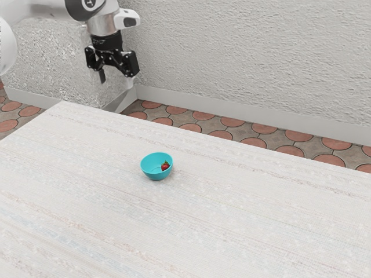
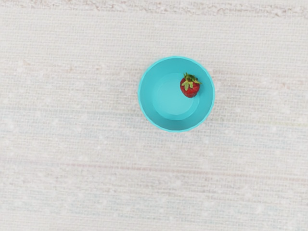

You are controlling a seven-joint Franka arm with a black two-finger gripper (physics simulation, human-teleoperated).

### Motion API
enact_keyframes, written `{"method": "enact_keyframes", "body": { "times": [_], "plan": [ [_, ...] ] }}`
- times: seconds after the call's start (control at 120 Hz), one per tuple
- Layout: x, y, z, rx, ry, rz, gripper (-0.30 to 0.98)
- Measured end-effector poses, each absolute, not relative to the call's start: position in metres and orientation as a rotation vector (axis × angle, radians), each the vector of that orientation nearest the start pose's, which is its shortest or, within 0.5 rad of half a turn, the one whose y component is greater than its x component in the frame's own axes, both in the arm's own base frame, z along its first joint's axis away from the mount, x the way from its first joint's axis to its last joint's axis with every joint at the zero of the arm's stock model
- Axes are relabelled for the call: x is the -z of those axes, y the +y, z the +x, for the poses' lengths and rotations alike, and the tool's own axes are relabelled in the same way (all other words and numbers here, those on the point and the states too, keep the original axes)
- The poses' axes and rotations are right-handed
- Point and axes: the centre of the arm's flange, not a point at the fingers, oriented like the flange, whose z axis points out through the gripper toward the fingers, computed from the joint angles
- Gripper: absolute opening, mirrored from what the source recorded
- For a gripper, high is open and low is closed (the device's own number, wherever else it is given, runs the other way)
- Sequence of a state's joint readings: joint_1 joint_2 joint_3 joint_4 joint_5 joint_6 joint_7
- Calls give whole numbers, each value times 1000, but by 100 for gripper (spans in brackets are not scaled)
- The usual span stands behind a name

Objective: Take strawberry from the bowl

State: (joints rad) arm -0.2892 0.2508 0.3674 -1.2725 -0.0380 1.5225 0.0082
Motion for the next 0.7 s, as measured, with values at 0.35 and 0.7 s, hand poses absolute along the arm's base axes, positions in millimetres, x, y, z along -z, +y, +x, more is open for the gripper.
{"method": "enact_keyframes", "body": {
  "times": [0.35,0.7],
  "plan": [
    [-554,-8,658,-63,-142,-3053,69],
    [-412,-23,724,17,-303,-3047,69]
  ]
}}
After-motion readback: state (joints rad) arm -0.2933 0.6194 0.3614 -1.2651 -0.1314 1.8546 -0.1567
